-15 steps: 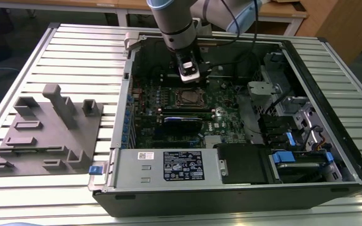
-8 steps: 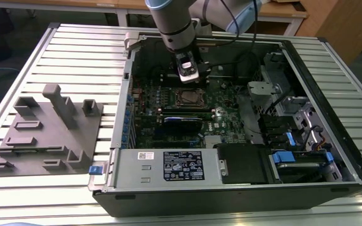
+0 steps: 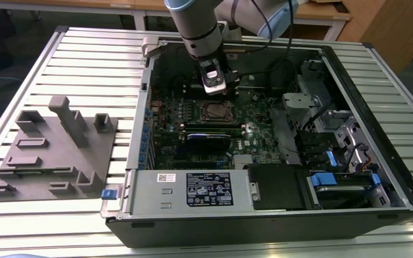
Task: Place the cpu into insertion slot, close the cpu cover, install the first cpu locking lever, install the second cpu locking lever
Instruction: 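Install the first cpu locking lever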
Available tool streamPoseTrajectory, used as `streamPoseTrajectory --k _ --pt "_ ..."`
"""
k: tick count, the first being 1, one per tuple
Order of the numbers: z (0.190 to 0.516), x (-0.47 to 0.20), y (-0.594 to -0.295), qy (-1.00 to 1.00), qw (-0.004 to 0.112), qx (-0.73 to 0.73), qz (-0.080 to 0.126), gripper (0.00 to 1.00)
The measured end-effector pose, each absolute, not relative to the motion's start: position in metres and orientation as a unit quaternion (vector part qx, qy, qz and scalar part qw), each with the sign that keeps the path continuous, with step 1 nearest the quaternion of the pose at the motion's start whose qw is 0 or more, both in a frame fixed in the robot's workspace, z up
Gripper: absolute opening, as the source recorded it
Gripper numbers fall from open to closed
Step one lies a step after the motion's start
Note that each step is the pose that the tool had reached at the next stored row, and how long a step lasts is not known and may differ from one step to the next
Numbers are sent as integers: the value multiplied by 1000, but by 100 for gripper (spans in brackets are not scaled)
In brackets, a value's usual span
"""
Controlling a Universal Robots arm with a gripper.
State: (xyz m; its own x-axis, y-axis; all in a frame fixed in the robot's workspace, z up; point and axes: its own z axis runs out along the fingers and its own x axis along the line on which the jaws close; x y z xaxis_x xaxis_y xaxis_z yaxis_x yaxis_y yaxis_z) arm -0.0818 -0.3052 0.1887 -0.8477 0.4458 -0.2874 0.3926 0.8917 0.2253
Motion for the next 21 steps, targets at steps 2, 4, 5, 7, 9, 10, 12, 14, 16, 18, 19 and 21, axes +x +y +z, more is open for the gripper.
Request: streamPoseTrajectory --k 2,4,5,7,9,10,12,14,16,18,19,21 --pt "189 -82 -305 958 168 220 79 11" --pt "189 -82 -305 957 168 221 80 11" --pt "189 -82 -305 957 168 222 81 11" --pt "188 -82 -305 957 167 224 83 11" --pt "188 -82 -305 956 166 226 87 11" --pt "188 -82 -305 955 166 227 89 11" --pt "188 -82 -305 955 165 229 93 11" --pt "188 -82 -306 954 165 231 95 11" --pt "188 -82 -306 954 164 232 97 11" --pt "188 -82 -308 954 164 233 97 11" --pt "188 -82 -308 953 165 234 97 11" --pt "188 -82 -309 953 165 235 96 11"
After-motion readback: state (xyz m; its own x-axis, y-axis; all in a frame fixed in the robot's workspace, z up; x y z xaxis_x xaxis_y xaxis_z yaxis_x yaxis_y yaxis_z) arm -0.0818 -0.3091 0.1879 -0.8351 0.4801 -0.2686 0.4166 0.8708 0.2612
